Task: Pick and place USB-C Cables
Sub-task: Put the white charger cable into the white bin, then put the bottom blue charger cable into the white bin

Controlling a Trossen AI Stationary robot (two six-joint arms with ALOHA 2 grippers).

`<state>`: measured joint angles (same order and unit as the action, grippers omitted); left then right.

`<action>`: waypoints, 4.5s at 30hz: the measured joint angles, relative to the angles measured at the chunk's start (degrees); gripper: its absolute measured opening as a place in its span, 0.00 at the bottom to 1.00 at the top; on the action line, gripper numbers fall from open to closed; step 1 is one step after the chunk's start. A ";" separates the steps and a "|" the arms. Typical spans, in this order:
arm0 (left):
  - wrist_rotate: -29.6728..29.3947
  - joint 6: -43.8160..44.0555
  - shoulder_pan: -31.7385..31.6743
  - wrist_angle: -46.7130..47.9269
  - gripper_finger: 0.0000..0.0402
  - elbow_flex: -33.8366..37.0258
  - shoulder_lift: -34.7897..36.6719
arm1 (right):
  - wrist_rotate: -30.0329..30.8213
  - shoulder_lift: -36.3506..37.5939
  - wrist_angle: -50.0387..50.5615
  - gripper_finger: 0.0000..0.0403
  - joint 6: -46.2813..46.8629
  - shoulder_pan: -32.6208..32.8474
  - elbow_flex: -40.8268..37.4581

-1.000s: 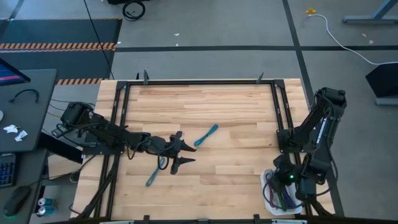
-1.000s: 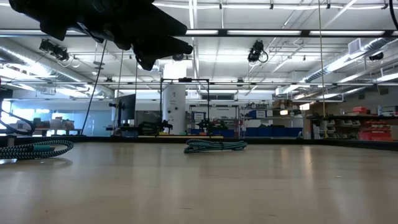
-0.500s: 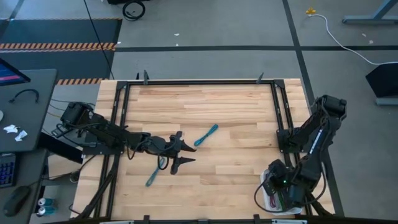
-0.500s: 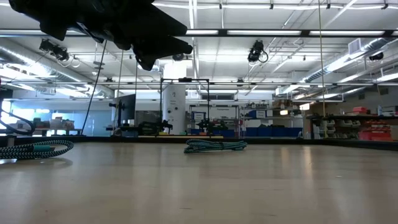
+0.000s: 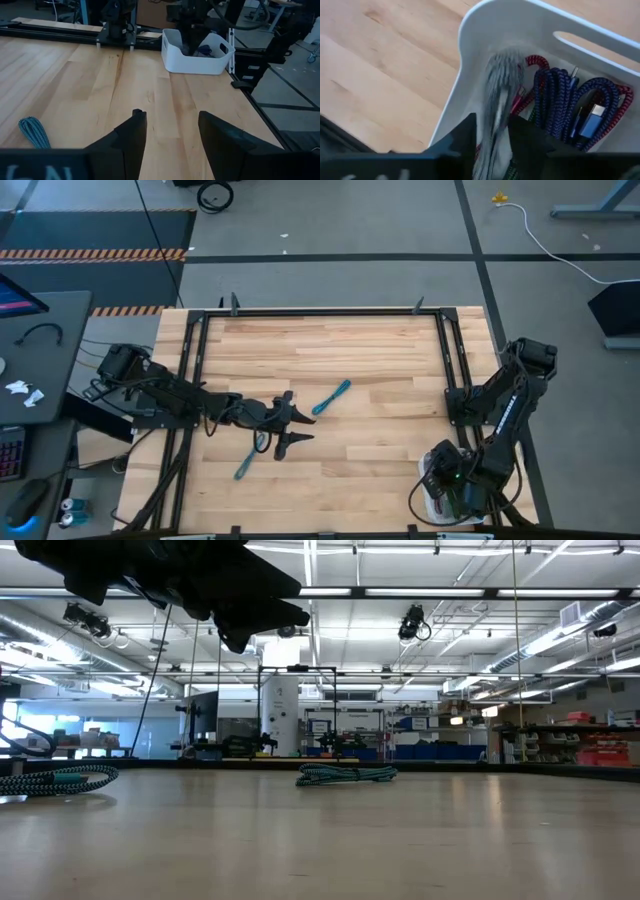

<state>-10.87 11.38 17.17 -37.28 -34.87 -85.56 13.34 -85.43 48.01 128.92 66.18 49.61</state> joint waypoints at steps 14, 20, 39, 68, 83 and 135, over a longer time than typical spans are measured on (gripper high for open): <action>0.00 0.00 0.00 -0.75 0.45 0.00 0.00 | 5.14 14.22 0.65 0.46 -7.66 1.09 0.02; -0.01 0.02 0.00 -1.81 0.45 0.00 0.00 | 16.50 16.53 -6.84 0.45 -22.79 -0.99 0.02; 1.41 41.18 3.72 83.60 0.45 -12.08 4.79 | 44.57 -4.12 -49.95 0.45 -94.38 -21.44 0.00; 3.16 65.54 16.49 71.33 0.61 -8.95 -4.54 | 36.96 -7.94 -54.67 0.45 -99.10 -25.68 0.01; -4.55 49.60 10.49 55.55 0.06 -8.72 -4.83 | 41.10 -0.68 -48.75 0.43 -97.86 -13.95 0.02; 3.39 -4.73 2.87 -14.14 0.32 -8.87 -4.85 | 41.29 -20.43 -105.40 0.07 -136.56 -31.24 2.29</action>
<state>-7.49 6.65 20.04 -51.42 -43.75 -90.41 54.63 -105.85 -57.40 -7.64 34.94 51.90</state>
